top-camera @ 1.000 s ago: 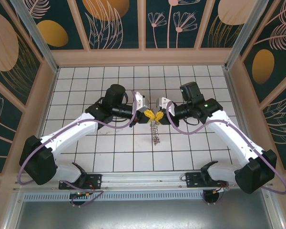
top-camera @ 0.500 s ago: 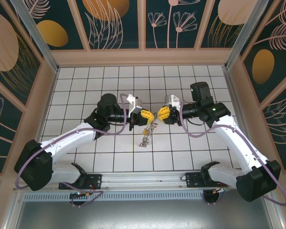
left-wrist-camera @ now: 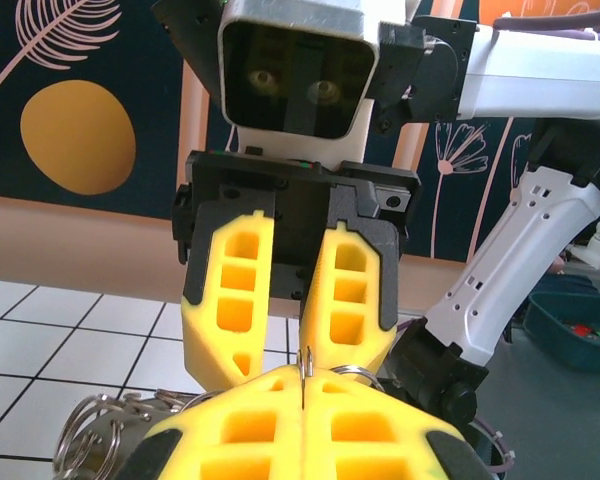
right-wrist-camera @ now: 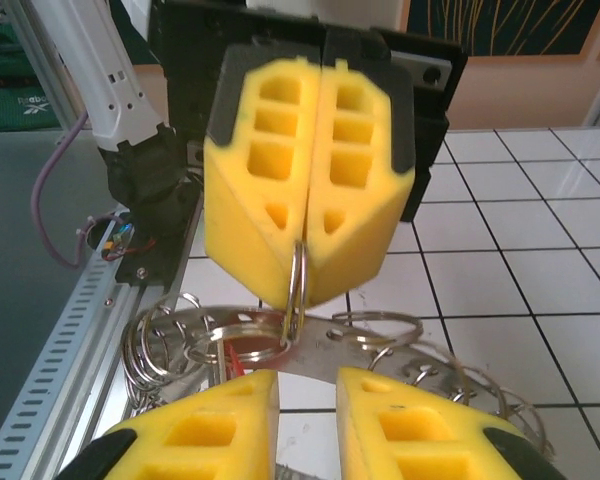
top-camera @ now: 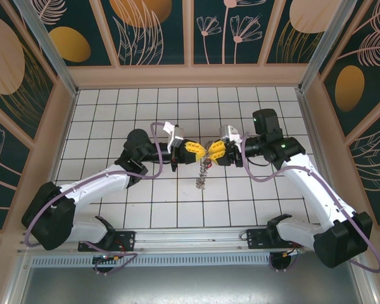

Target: Put the keys on the keyring

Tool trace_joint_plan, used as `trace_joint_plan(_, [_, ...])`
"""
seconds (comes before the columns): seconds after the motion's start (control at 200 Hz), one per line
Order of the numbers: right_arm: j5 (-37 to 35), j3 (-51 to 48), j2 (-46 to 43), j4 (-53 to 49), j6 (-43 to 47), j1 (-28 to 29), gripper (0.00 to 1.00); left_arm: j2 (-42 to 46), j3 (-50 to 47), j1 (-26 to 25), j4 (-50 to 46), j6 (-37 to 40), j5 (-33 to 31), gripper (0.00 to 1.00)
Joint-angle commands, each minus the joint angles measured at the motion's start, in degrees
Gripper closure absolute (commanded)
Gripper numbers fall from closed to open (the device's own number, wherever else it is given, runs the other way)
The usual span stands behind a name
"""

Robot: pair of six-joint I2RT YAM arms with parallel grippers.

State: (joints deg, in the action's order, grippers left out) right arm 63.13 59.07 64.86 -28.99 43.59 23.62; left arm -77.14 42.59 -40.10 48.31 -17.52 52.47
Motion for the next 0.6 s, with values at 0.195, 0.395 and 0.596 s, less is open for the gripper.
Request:
trace_joint_plan(0.195, [4.09,-0.74,0.22,4.30,-1.95,0.21,0.76,-1.83,-0.36,-0.33,9.28,-3.60,0.12,1.00])
trace_joint_plan(0.395, [4.01,-0.80,1.23,5.22,-2.46,0.97,0.79,-3.01,-0.71,-0.30,12.40,-5.51,-0.73,1.00])
trace_joint_plan(0.596, [3.84,-1.49,2.04,6.80,-3.37,2.29,0.87,-3.98,-1.22,-0.48,16.58,-7.67,-1.98,1.00])
